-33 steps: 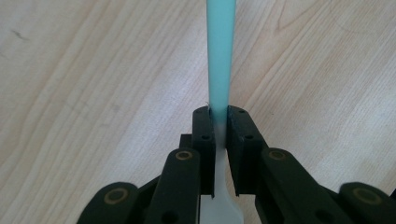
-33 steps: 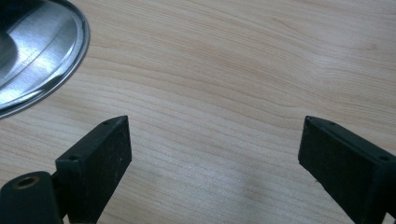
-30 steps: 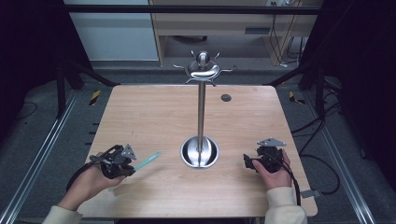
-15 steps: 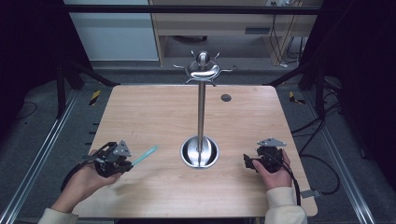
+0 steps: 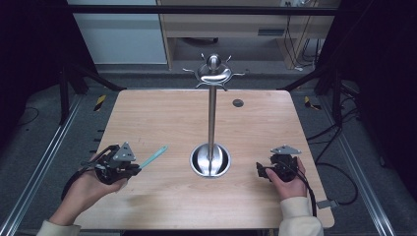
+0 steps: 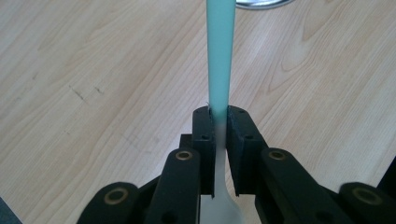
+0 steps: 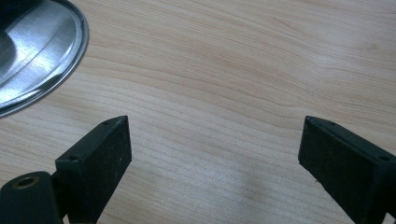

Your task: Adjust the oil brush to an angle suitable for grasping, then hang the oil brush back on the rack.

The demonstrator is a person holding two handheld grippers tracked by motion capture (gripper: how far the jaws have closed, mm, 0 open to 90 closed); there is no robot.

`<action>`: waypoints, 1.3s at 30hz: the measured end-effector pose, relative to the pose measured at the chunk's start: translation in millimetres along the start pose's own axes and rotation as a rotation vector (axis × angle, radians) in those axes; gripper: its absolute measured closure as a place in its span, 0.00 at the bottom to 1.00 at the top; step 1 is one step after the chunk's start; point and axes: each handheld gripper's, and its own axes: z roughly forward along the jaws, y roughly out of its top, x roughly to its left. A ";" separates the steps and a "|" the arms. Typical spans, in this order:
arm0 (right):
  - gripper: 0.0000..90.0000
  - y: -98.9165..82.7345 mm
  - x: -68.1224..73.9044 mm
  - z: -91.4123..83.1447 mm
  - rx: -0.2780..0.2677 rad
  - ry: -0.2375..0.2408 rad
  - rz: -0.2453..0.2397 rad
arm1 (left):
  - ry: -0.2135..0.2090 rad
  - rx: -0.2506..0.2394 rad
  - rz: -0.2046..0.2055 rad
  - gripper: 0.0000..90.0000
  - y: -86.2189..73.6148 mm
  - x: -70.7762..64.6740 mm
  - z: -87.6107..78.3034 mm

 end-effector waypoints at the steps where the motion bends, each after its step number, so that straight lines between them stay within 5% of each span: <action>1: 0.11 0.0 -0.1 0.0 0.000 0.000 -0.001 | 0.002 -0.005 -0.001 0.91 1.0 -0.2 -1.7; 8: 0.11 0.0 0.2 0.1 0.000 0.001 0.000 | 0.015 -0.036 -0.001 0.91 6.6 -0.4 -10.3; 23: 0.11 -0.4 -0.2 0.1 0.001 0.002 0.000 | 0.056 -0.222 -0.029 0.91 23.0 -0.4 -40.6; 39: 0.11 -0.2 -0.3 -1.0 -0.003 -0.001 0.003 | 0.087 -0.348 -0.030 0.91 41.8 -4.9 -62.9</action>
